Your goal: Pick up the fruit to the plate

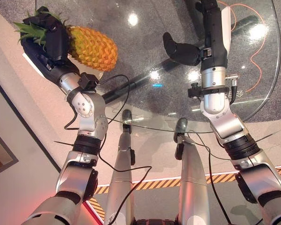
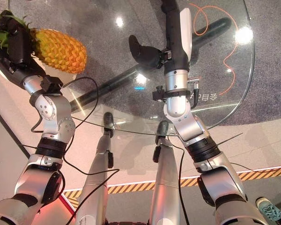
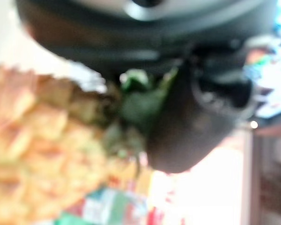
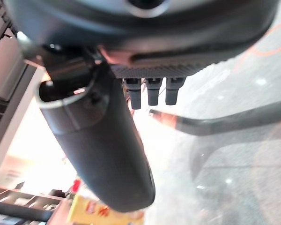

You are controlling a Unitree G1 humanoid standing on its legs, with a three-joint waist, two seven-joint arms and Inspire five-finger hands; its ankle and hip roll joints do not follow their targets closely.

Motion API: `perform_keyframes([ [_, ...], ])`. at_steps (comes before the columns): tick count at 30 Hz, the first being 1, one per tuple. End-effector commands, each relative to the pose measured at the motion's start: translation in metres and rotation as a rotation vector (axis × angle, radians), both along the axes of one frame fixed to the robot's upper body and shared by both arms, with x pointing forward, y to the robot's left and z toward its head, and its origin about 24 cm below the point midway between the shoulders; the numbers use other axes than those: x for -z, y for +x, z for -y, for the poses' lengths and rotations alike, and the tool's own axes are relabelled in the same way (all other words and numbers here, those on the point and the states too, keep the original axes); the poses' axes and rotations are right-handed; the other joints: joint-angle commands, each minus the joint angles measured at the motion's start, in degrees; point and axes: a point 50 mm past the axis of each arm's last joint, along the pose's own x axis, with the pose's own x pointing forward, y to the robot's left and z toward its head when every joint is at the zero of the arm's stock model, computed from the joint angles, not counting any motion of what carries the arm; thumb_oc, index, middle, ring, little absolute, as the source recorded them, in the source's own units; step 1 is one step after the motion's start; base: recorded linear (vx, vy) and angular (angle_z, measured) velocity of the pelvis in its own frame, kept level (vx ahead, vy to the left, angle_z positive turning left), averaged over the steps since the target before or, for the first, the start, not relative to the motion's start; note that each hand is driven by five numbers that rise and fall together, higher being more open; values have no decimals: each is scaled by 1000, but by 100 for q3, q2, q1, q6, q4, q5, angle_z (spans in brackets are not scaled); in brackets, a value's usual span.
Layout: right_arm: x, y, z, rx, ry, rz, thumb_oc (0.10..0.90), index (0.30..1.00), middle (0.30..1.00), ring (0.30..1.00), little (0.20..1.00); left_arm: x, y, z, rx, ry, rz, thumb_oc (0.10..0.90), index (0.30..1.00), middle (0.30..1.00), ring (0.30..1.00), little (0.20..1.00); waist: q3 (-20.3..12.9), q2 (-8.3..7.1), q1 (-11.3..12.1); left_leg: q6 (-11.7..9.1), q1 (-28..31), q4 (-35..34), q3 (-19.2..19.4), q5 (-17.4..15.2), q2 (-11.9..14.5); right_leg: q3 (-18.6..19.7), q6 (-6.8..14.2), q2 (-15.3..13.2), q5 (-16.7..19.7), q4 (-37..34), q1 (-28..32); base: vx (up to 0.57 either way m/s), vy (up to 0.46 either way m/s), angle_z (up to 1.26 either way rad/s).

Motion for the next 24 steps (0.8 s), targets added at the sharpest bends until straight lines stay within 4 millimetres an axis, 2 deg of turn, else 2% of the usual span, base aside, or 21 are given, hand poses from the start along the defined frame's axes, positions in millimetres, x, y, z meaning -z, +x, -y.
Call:
perform_keyframes([
  [1, -30, -12, 9, -48, 218, 178, 800, 900, 900, 900, 900, -71, -28, -29, -200, 77, 327, 100, 300, 300, 300, 200, -79, -253, -83, 311, 248, 575, 262, -811, -385, -91, 53, 439, 998, -1877, 842, -36, 39, 0],
  [6, -2, 0, 46, 53, 398, 100, 800, 900, 900, 900, 900, -70, -30, -40, -317, 91, 320, 100, 300, 300, 300, 200, -79, -287, -143, 293, 274, 575, 270, -857, -358, -71, 50, 462, 964, -1863, 848, -11, 15, 0],
  [14, 39, 11, 100, 276, 553, -10, 800, 900, 900, 900, 900, -76, -31, -53, -479, 106, 315, 100, 300, 300, 300, 200, -79, -375, -226, 273, 325, 595, 267, -932, -312, -35, 44, 538, 917, -1816, 866, -9, 13, 0],
  [16, 46, 11, 112, 329, 579, -33, 800, 900, 900, 900, 900, -79, -31, -56, -499, 120, 306, 100, 300, 300, 300, 200, -79, -402, -233, 268, 338, 606, 273, -943, -302, -41, 42, 553, 914, -1806, 880, 0, 0, 0],
  [19, 67, 11, 135, 436, 632, -99, 800, 900, 900, 900, 900, -83, -29, -67, -529, 127, 274, 100, 300, 300, 300, 200, -79, -456, -250, 243, 381, 654, 279, -1013, -267, -36, 32, 591, 851, -1779, 939, 1, 3, -2],
  [22, 78, 10, 147, 488, 664, -131, 800, 900, 900, 900, 900, -85, -29, -72, -547, 144, 259, 100, 300, 300, 300, 200, -79, -481, -260, 240, 334, 668, 282, -962, -253, -35, 25, 596, 898, -1782, 909, -2, -2, -4],
  [24, 95, 5, 165, 550, 714, -177, 800, 900, 900, 900, 900, -87, -28, -79, -564, 155, 237, 100, 300, 300, 300, 200, -79, -501, -261, 235, 337, 696, 290, -981, -231, -29, 19, 624, 870, -1752, 922, -3, -4, -2],
])
